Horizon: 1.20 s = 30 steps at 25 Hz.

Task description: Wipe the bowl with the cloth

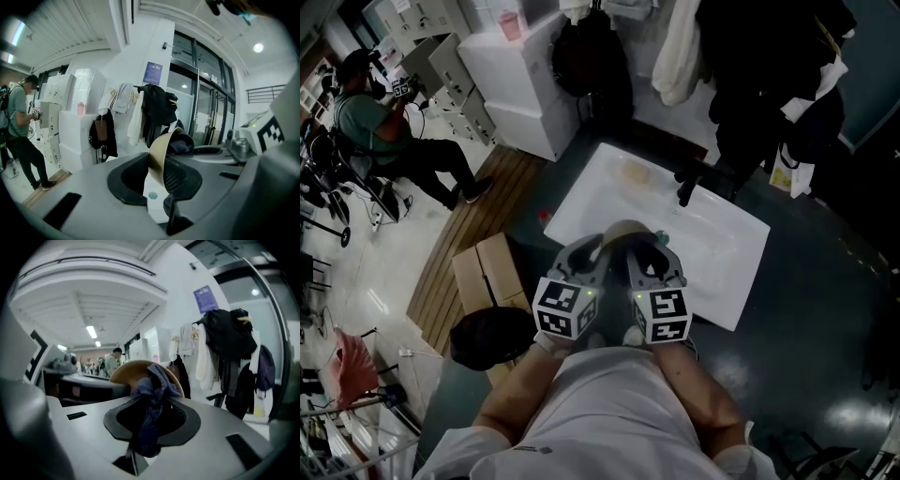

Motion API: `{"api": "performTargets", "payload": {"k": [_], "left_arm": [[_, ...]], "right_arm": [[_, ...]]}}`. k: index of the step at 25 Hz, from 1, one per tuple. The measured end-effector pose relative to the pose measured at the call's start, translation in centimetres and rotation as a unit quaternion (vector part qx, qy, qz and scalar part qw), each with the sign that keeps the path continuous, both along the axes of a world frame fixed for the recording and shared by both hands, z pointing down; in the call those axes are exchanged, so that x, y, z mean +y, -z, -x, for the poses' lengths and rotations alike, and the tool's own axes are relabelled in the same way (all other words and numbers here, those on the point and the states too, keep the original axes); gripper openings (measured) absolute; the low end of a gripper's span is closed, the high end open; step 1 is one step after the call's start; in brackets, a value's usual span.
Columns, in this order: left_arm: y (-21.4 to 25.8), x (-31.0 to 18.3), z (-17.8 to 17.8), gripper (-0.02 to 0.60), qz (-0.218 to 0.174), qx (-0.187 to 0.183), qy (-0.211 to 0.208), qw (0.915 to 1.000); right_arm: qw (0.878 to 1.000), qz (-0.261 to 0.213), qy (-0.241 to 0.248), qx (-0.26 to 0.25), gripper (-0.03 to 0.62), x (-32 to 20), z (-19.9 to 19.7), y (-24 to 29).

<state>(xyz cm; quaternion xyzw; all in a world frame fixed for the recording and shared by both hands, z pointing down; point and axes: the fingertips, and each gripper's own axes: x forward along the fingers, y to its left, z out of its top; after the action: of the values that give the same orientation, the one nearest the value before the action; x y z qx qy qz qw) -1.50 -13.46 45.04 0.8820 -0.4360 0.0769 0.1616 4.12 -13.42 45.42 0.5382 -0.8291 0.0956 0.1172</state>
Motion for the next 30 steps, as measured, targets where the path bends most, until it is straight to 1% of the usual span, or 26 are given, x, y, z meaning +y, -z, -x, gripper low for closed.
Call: {"api": "performTargets", "payload": {"k": [1, 2, 3, 5, 7, 8, 9, 11, 14, 16, 17, 18, 20, 21, 22, 26, 30], "left_arm": [[0.1, 0.0, 0.1, 0.072, 0.001, 0.006, 0.002, 1.0000], [0.1, 0.0, 0.1, 0.072, 0.003, 0.012, 0.004, 0.9999], [0.2, -0.1, 0.2, 0.071, 0.004, 0.015, 0.005, 0.9999], [0.2, -0.1, 0.5, 0.069, 0.005, 0.016, 0.007, 0.9998], [0.0, -0.1, 0.7, 0.066, 0.011, 0.017, 0.010, 0.9997], [-0.1, -0.1, 0.8, 0.065, 0.014, 0.020, 0.012, 0.9996], [-0.2, -0.1, 0.9, 0.064, 0.016, 0.023, 0.015, 0.9995], [-0.5, -0.2, 1.1, 0.063, 0.019, 0.026, 0.020, 0.9993], [-0.6, -0.3, 1.5, 0.063, 0.019, 0.025, 0.027, 0.9991], [-0.6, -0.4, 1.7, 0.063, 0.018, 0.024, 0.031, 0.9991], [-0.7, -0.4, 1.8, 0.061, 0.018, 0.022, 0.033, 0.9991], [-0.7, -0.4, 1.9, 0.060, 0.017, 0.020, 0.034, 0.9991], [-0.8, -0.4, 2.0, 0.052, 0.016, 0.015, 0.036, 0.9991], [-0.9, -0.4, 2.2, 0.046, 0.015, 0.013, 0.039, 0.9991], [-1.0, -0.5, 2.4, 0.042, 0.014, 0.010, 0.043, 0.9989], [-1.5, -0.8, 3.5, 0.028, 0.010, -0.001, 0.061, 0.9981], [-1.7, -1.1, 4.1, 0.020, 0.008, -0.008, 0.070, 0.9974]], "right_arm": [[0.999, -0.015, 0.013, 0.047, 0.087, 0.1, 0.2, 0.1], [0.995, -0.029, 0.025, 0.094, 0.087, 0.2, 0.5, 0.2], [0.989, -0.040, 0.038, 0.140, 0.087, 0.3, 0.8, 0.2], [0.972, -0.050, 0.064, 0.221, 0.087, 0.6, 1.5, -0.2], [0.956, -0.052, 0.091, 0.275, 0.087, 0.9, 2.2, -0.7], [0.950, -0.049, 0.105, 0.290, 0.087, 1.1, 2.5, -1.1], [0.947, -0.044, 0.118, 0.295, 0.087, 1.3, 2.8, -1.5], [0.950, -0.022, 0.144, 0.276, 0.087, 1.9, 3.5, -2.2], [0.960, 0.013, 0.171, 0.220, 0.087, 2.7, 4.5, -2.9], [0.964, 0.033, 0.189, 0.186, 0.087, 3.2, 5.0, -3.0], [0.963, 0.041, 0.197, 0.179, 0.086, 3.5, 5.2, -3.1], [0.961, 0.044, 0.204, 0.182, 0.087, 3.6, 5.3, -3.1], [0.954, 0.042, 0.215, 0.207, 0.087, 3.9, 5.1, -2.9], [0.951, 0.040, 0.219, 0.214, 0.087, 4.0, 5.0, -2.7], [0.951, 0.040, 0.223, 0.210, 0.087, 4.1, 4.9, -2.4], [0.957, 0.044, 0.242, 0.151, 0.087, 4.7, 5.0, -1.4], [0.953, 0.049, 0.269, 0.130, 0.087, 5.8, 4.6, -0.1]]}}
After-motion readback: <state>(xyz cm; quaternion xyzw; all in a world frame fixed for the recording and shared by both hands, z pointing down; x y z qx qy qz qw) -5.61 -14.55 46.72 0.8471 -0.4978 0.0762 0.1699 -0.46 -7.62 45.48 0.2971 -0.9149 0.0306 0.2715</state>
